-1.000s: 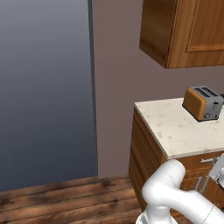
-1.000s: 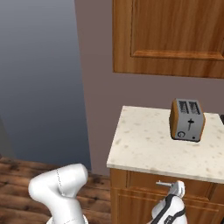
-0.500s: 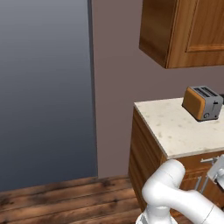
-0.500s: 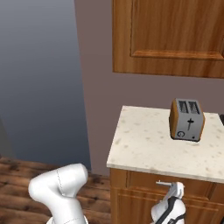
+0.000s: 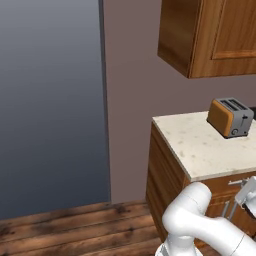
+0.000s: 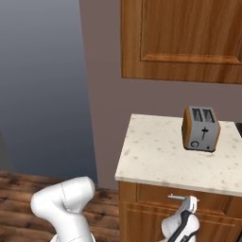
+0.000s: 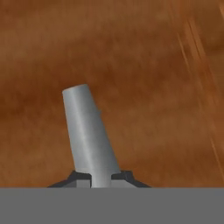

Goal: Take the tongs from the drawer on the right and place them on the dining counter next to the tray containing the kebab skewer.

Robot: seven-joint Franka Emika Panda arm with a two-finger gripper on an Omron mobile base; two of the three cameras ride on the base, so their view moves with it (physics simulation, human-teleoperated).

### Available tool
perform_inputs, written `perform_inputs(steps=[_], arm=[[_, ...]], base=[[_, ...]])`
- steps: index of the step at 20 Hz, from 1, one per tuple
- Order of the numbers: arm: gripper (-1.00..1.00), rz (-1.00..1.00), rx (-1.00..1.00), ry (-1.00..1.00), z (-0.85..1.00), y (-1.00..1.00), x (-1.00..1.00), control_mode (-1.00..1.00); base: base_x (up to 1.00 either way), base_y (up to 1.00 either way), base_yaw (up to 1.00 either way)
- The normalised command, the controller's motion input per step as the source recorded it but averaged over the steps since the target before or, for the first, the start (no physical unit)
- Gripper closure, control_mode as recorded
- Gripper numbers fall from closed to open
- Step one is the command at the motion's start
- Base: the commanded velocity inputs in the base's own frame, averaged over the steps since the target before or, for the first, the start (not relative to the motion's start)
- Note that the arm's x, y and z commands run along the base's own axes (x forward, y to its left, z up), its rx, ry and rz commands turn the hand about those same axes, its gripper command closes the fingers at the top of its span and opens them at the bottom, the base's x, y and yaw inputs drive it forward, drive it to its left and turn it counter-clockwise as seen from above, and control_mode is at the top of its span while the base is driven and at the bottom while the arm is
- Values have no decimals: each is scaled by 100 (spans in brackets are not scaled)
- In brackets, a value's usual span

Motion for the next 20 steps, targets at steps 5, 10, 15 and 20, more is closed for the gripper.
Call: perform_inputs(steps=[5, 10, 15, 20], arm=[[100, 0, 0, -9, 7, 0, 64, -100], [100, 0, 0, -23, 0, 0, -14, -100], [100, 0, 0, -28, 0, 0, -63, -100], [100, 0, 0, -20, 0, -2, -84, -100]], base=[[0, 0, 0], [0, 0, 0], [0, 0, 0], [0, 0, 0]])
